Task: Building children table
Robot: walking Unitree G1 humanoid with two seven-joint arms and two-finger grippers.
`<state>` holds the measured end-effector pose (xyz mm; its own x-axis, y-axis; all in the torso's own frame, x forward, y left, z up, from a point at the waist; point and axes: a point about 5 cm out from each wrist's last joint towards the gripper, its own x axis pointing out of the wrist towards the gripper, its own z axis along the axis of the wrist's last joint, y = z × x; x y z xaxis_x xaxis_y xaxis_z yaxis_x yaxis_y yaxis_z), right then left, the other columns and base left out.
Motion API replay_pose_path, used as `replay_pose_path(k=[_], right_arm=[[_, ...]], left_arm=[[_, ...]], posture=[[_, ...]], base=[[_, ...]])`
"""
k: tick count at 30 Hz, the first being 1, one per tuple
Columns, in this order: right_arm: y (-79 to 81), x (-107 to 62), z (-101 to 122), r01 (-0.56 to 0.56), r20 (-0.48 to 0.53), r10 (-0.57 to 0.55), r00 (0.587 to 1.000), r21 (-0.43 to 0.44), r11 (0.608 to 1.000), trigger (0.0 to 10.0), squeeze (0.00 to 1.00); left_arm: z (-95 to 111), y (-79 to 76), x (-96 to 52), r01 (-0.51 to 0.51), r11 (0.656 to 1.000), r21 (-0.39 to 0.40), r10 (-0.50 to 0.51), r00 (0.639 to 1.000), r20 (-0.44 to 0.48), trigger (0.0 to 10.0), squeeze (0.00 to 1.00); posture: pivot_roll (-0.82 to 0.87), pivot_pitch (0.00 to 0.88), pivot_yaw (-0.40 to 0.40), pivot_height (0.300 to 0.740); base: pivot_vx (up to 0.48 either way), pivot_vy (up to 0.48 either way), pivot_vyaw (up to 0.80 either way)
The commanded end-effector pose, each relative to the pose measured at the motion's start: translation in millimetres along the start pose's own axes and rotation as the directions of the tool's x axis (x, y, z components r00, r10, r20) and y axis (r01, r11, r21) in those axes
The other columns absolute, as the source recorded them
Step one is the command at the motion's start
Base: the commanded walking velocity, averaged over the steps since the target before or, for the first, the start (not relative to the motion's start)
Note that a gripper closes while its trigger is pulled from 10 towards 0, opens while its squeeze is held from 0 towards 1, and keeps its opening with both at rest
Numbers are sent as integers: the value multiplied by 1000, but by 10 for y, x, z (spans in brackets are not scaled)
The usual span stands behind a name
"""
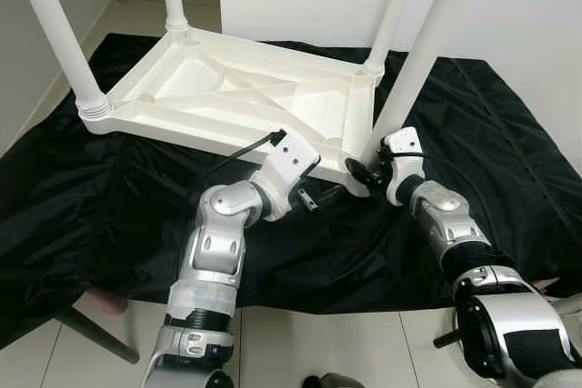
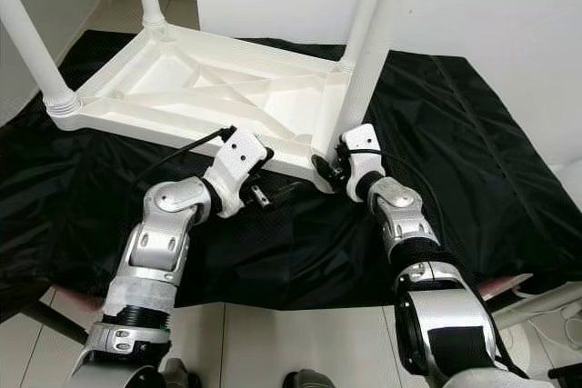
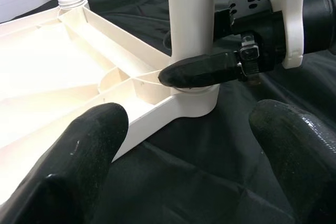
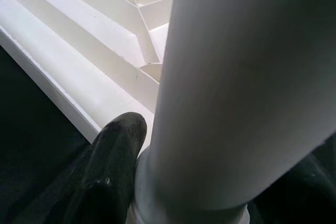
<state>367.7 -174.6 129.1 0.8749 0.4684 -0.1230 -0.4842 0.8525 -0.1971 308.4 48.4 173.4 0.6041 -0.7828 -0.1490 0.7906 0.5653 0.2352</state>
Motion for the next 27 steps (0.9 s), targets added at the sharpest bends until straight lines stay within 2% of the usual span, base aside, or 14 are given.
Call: replay_pose_path(k=[1,2,3,6,10,11,16,18,20,21,22,24,26,27], right_arm=[[25,-28,-122,-31,-64,30,997,-18,999,0,0],[25,-28,-122,-31,-64,30,997,-18,999,0,0],[17,-32,-130,-14,-58,14,998,0,1000,10000,0],[6,-31,-125,19,-44,-18,999,27,999,10000,0],[-3,-12,-78,137,-10,-136,991,64,989,10000,0],[16,2,-63,199,-3,-199,980,82,977,10000,0],[53,21,-55,278,-9,-279,960,122,953,10000,0],[115,51,-35,394,-25,-396,918,188,900,10000,0],[177,70,-17,481,-42,-483,875,203,853,10000,0],[177,70,-17,481,-42,-483,875,203,853,10000,0],[221,84,-11,528,-56,-529,847,216,821,10000,0],[221,84,-11,528,-56,-529,847,216,821,10000,0],[338,131,19,626,-102,-624,775,258,736,10000,0],[439,176,74,615,-98,-615,783,270,740,10000,0]], left_arm=[[13,153,2,-360,933,-14,360,933,9,10000,0],[13,153,2,-360,933,-14,360,933,9,10000,0],[12,149,6,-360,933,-16,361,933,9,10000,0],[17,152,10,-362,932,-19,362,932,10,10000,0],[9,163,1,-365,931,-20,365,931,8,10000,0],[3,164,-6,-365,931,-19,365,931,8,10000,0],[-3,163,-3,-364,931,-17,364,931,7,10000,0],[1,162,4,-364,931,-19,364,931,7,10000,0],[5,159,8,-363,931,-21,364,932,7,10000,0],[5,159,8,-363,931,-21,364,932,7,10000,0],[6,152,12,-362,932,-22,362,932,8,10000,0],[6,152,12,-362,932,-22,362,932,8,10000,0],[6,143,12,-358,933,-23,359,933,8,10000,0],[6,138,15,-356,934,-25,356,934,8,10000,0]], posture=[[20,0,-68,740],[20,0,-68,740],[20,0,-68,740],[17,0,-65,740],[10,0,-60,740],[6,0,-58,740],[5,0,-57,740],[0,0,-55,740],[-2,0,-52,740],[-2,0,-52,740],[-3,0,-52,740],[-3,0,-52,740],[-4,0,-49,740],[-4,0,-49,740]], base=[[0,0,0],[0,0,0],[0,0,0],[0,0,0],[0,0,0],[0,0,0],[0,0,0],[0,0,0],[0,0,0],[0,0,0],[0,0,0],[0,0,0],[0,0,0],[0,0,0]])
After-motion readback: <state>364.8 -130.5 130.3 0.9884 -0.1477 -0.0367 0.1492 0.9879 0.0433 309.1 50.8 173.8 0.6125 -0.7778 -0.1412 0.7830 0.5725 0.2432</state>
